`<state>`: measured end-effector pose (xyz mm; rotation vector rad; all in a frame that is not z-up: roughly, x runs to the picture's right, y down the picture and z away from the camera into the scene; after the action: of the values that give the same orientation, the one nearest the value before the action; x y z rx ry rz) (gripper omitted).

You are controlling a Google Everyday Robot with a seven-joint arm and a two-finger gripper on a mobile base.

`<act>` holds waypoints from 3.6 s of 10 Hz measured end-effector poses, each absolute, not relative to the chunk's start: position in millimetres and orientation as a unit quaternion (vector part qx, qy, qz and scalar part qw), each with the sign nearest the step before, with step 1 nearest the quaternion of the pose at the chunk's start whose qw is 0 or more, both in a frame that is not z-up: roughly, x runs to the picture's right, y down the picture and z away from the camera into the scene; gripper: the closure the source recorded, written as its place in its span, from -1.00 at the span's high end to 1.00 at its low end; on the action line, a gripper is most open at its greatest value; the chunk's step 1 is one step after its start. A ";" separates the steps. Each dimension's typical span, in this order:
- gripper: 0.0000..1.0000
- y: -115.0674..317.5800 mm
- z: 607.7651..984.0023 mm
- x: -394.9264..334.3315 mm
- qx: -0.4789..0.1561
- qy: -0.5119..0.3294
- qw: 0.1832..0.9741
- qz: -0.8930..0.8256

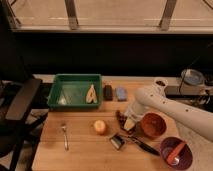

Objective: Place grapes in paper cup

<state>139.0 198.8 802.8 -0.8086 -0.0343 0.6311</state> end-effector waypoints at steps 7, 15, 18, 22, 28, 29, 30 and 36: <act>-1.00 129.4 753.1 119.0 -0.322 -0.062 0.906 0.269; -1.00 -62.5 732.7 132.5 -0.275 -0.094 0.913 0.288; -1.00 -92.7 735.9 135.4 -0.279 -0.093 0.914 0.280; -1.00 -94.4 739.3 144.5 -0.270 -0.083 0.912 0.298; -1.00 -101.4 738.6 258.2 -0.206 -0.040 0.897 0.389; -1.00 -102.6 736.8 269.9 -0.196 -0.034 0.894 0.401; -1.00 -103.5 734.1 284.5 -0.184 -0.026 0.890 0.416; -1.00 -108.9 729.7 323.1 -0.150 0.002 0.874 0.462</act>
<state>323.1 -108.9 729.7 -0.3128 0.0047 0.9640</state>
